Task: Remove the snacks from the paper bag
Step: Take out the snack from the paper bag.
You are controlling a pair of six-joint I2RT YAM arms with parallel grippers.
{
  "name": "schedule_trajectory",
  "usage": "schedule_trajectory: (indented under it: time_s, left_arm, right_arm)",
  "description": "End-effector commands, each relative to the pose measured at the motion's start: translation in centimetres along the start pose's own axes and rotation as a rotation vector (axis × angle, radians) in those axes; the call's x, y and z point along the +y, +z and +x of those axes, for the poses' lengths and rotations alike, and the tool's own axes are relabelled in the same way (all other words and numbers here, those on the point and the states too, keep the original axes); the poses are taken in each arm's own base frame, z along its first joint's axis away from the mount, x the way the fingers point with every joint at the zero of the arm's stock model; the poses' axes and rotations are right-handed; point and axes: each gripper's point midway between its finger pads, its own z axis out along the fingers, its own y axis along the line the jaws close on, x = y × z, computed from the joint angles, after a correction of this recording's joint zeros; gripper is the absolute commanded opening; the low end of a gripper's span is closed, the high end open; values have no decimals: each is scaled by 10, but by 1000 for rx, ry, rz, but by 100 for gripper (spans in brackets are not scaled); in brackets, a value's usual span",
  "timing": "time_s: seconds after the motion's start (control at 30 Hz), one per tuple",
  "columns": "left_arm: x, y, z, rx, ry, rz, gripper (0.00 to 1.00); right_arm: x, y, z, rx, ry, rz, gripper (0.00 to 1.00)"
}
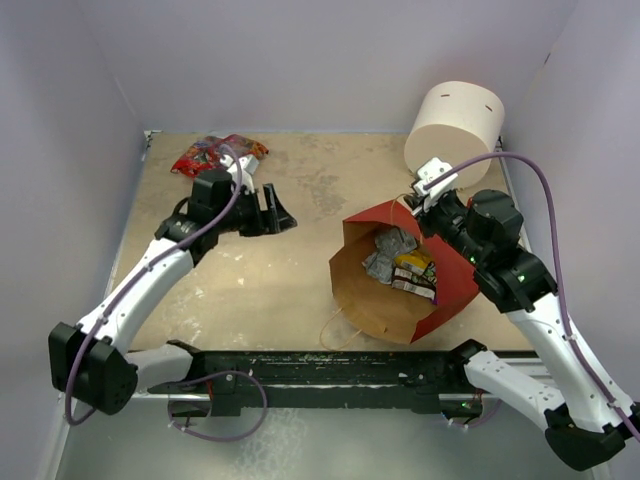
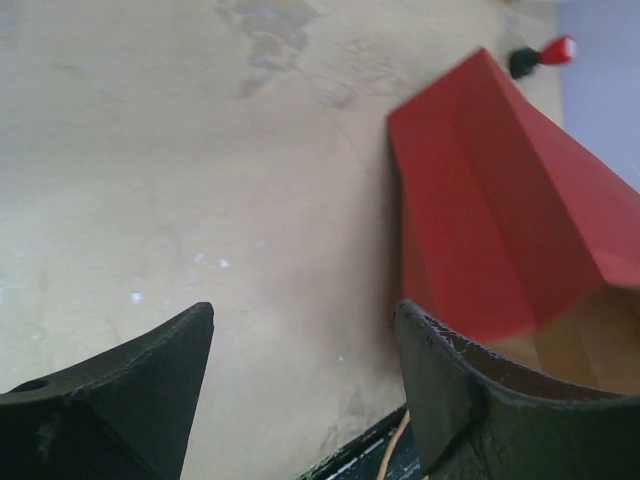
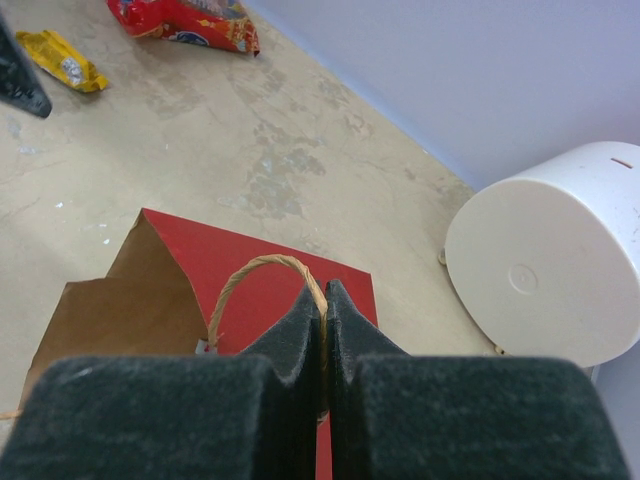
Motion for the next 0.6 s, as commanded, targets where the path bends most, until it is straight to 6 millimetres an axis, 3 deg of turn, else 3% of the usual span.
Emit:
schedule_trajectory:
  time_s: [0.0,0.17,0.33,0.43,0.57]
  left_arm:
    - [-70,-20,1,-88,171,231,80]
    - [-128,-28,46,-92,338,364,79]
    - [-194,-20,96,-107,611,533,76]
    - [-214,1,125,-108,788,593,74]
    - [-222,41,140,-125,936,607,70]
  right_arm:
    - [-6,-3,-30,-76,17,8,0]
    - [-5,-2,-32,-82,30,3,0]
    - [-1,-4,-36,-83,32,-26,0]
    - [0,-6,-37,-81,29,-33,0]
    - [-2,-11,-43,-89,21,-34,0]
